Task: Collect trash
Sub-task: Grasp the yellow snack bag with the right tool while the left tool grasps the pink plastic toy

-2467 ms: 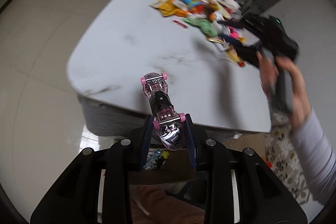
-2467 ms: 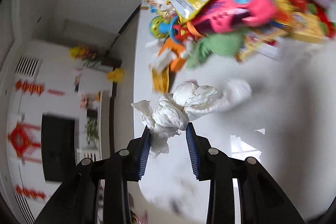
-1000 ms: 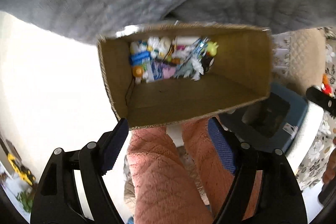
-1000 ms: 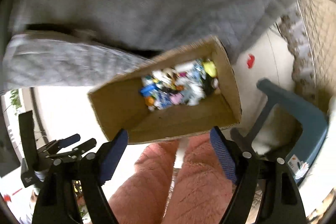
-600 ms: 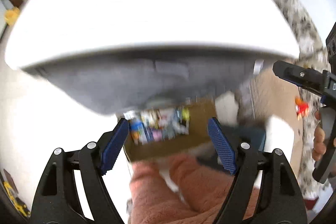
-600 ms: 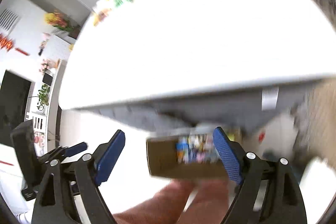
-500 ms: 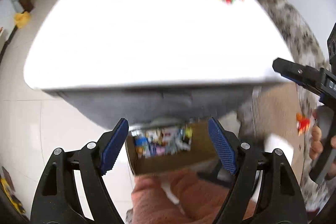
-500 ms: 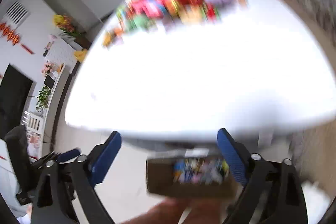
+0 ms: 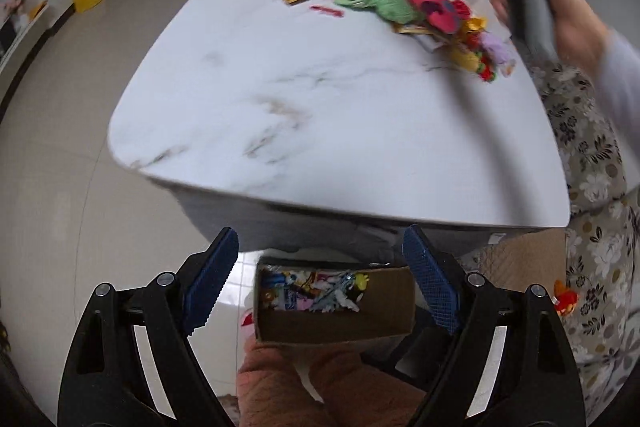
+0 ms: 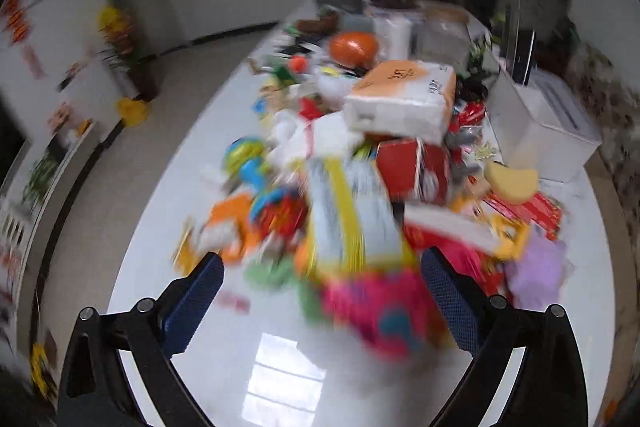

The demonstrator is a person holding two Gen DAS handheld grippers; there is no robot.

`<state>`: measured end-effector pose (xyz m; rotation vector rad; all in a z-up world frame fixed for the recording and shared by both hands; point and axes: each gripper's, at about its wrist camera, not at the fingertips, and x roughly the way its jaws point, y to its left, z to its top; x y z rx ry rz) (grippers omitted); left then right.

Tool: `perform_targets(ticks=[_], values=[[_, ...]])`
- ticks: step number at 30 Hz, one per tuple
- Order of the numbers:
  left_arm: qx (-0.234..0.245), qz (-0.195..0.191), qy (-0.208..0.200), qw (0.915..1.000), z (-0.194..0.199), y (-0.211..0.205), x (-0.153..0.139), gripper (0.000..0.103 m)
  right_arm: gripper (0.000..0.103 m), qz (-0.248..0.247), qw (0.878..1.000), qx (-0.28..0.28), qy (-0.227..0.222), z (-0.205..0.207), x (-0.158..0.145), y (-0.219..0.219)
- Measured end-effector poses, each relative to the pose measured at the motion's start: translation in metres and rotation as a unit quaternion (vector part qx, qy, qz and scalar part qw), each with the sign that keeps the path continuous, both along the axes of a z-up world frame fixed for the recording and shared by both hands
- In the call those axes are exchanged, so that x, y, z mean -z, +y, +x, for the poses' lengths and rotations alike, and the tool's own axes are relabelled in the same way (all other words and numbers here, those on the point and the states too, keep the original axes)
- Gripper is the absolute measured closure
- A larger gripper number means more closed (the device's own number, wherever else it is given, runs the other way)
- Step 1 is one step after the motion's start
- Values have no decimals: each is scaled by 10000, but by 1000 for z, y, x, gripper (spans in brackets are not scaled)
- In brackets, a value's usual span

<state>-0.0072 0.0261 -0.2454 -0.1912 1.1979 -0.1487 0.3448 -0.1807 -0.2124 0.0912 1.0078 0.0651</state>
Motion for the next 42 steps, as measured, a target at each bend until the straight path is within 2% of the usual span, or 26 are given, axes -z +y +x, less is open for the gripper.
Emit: perform_targets(ticks=[3,4,6,7,8,9,10,12,13,15,19,20,22,23,25,26,28,30,31,33,35,38,39,40,42], values=[[-162,53,118,9998,-6,16,6,21,6,-435,9978,315,383,46,24,1],[-217,85,154,9996,-7,21,7,21,9,-587,9963,340,526,53,32,2],[-363,93,209,9991,-8,32,9,21,21,-817,9935,278,739,59,42,4],[-416,51,245,9988,-7,36,11,21,36,-965,9927,204,699,56,40,6],[-437,10,270,9987,-6,39,12,21,46,-958,9931,154,661,53,35,5],[-434,-42,288,9986,-3,40,13,21,53,-747,9950,136,653,49,28,-1],[-404,-45,291,9987,2,39,13,21,55,-207,9977,53,645,40,16,-13],[-296,-48,247,9992,15,33,12,21,57,-139,9989,-77,440,24,-2,-22],[-226,-57,233,9995,21,29,12,21,58,-200,9993,-155,269,10,-16,-30],[-18,-131,193,9997,38,14,11,21,58,27,9993,-352,-81,-27,-44,-50],[314,-346,150,9988,85,-29,15,21,58,420,9965,-488,-531,-108,-76,-85],[331,-523,155,9980,98,-39,17,21,58,429,9960,-507,-604,-130,-79,-93],[245,-1238,88,9920,132,-61,21,21,58,450,9951,-531,-696,-181,-81,-106],[178,-1467,71,9890,143,-67,24,21,58,536,9950,-481,-687,-206,-80,-115],[-121,-1763,85,9842,171,-82,32,21,59,671,9951,-340,-643,-241,-76,-131],[-191,-1740,45,9846,183,-89,34,21,59,740,9950,-228,-630,-260,-74,-141],[-82,-1363,-95,9906,199,-103,34,21,59,967,9936,4,-589,-288,-70,-157],[227,-896,-132,9956,212,-118,37,21,59,1188,9911,235,-544,-312,-64,-173],[367,-568,-116,9976,219,-127,38,21,59,1216,9907,306,-529,-319,-60,-177],[526,-197,-61,9984,231,-139,38,21,59,1337,9890,459,-430,-334,-48,-187],[625,-24,49,9980,246,-149,37,21,59,1440,9873,561,-361,-343,-40,-192],[1077,515,319,9923,267,-179,39,21,59,1559,9853,654,-260,-350,-28,-196],[1295,952,384,9862,272,-194,42,21,59,1583,9849,657,-241,-352,-27,-197],[1427,1212,451,9813,275,-204,47,21,60,1602,9846,657,-230,-353,-25,-196],[1582,1447,720,9741,280,-218,64,23,60,1617,9845,629,-241,-354,-25,-195]])
